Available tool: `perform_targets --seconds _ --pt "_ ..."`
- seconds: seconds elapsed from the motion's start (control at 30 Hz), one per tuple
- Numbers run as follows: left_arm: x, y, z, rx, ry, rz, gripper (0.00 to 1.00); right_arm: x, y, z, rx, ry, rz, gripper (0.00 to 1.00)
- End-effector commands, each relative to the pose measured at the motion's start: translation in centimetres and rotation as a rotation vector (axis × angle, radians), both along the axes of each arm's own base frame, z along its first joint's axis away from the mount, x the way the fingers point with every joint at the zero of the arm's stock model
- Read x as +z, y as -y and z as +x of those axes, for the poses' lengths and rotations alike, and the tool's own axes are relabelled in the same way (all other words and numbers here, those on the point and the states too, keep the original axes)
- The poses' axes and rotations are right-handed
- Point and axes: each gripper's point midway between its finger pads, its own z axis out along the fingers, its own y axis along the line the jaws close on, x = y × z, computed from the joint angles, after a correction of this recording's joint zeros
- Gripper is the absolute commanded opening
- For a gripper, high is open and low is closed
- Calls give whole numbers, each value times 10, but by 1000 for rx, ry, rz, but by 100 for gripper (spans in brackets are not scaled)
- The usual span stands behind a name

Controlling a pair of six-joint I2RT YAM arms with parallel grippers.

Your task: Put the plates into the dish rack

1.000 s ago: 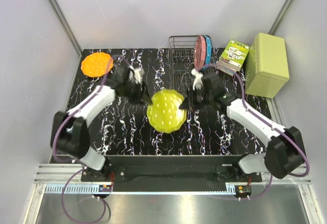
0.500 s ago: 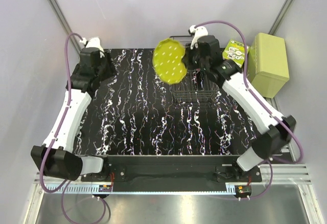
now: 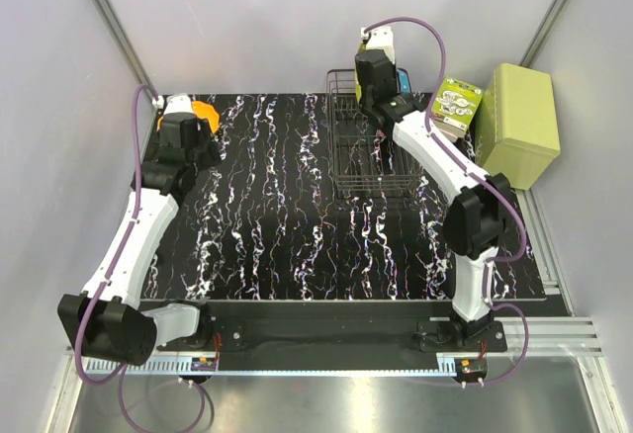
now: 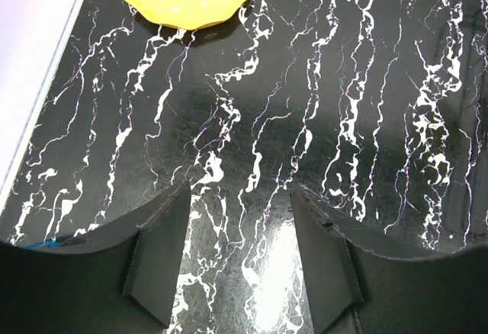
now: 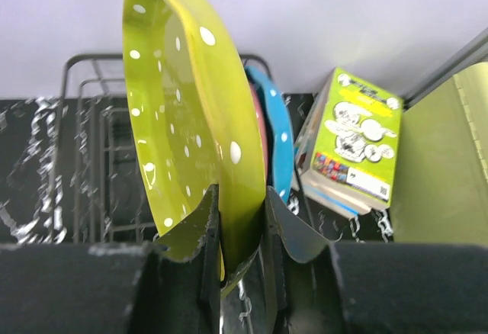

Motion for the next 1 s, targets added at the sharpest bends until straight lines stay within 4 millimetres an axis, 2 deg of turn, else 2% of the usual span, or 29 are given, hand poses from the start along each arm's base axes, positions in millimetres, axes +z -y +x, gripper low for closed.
perform_targets --seconds 0.0,0.1,0.63,0.83,0.97 --pt "15 5 7 -7 75 -32 60 96 11 11 -129 321 99 0" --pt "11 7 7 -14 64 -36 61 93 14 16 -164 337 59 0" --pt "-3 11 6 -26 39 -56 61 49 13 38 -185 288 -102 0" --pt "-11 13 5 -35 25 -62 62 31 16 47 -208 273 -132 0" --pt "-17 15 8 -38 5 -65 62 13 18 53 -215 240 -154 0"
